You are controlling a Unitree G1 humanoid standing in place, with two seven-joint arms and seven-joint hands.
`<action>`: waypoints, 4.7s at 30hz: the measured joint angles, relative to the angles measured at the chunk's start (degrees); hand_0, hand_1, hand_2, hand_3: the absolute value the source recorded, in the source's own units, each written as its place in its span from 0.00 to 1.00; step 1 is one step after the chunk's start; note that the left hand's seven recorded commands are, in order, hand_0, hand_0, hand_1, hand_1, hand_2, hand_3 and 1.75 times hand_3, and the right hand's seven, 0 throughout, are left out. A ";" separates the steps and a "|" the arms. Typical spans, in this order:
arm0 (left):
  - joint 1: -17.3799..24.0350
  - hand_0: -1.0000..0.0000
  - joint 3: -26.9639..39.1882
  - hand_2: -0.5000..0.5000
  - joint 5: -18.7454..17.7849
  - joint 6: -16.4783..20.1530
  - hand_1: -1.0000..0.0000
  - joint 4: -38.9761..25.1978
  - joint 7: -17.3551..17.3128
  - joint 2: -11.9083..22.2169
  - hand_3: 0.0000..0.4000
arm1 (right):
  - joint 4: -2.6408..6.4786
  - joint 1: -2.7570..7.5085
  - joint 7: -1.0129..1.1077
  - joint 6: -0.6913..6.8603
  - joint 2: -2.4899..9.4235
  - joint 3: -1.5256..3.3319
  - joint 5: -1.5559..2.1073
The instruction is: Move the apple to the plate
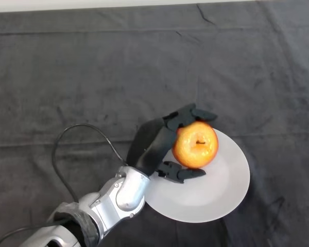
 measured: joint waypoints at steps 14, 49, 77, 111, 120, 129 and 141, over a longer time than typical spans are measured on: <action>-2.82 0.37 -6.25 0.67 0.92 -0.77 0.03 0.54 -0.07 0.20 0.97 | 0.00 0.00 0.00 0.00 0.00 0.00 0.00; -5.88 1.00 -7.72 0.50 3.57 -1.95 1.00 5.20 1.48 1.01 0.00 | 0.00 0.00 0.00 0.00 0.00 0.00 0.00; -5.98 1.00 2.85 0.50 5.80 -5.97 1.00 10.31 7.36 9.39 0.00 | 0.00 0.00 0.00 0.00 -0.01 0.00 0.00; -3.12 1.00 22.22 0.50 -0.94 -8.64 1.00 13.68 5.60 20.27 0.00 | 0.00 0.00 0.03 0.02 0.01 0.00 -0.01; 1.55 1.00 31.80 0.50 -10.25 -8.75 1.00 14.66 1.52 21.62 0.00 | 0.00 0.00 0.05 0.03 0.01 0.01 -0.01; 2.41 1.00 40.46 0.50 -17.66 -5.91 1.00 15.51 -1.19 21.75 0.00 | 0.00 0.00 0.05 0.02 0.01 0.00 0.00; 7.83 1.00 50.90 0.50 -25.65 -2.71 1.00 15.52 -5.36 24.89 0.00 | 0.00 0.00 0.04 0.02 0.02 0.01 0.00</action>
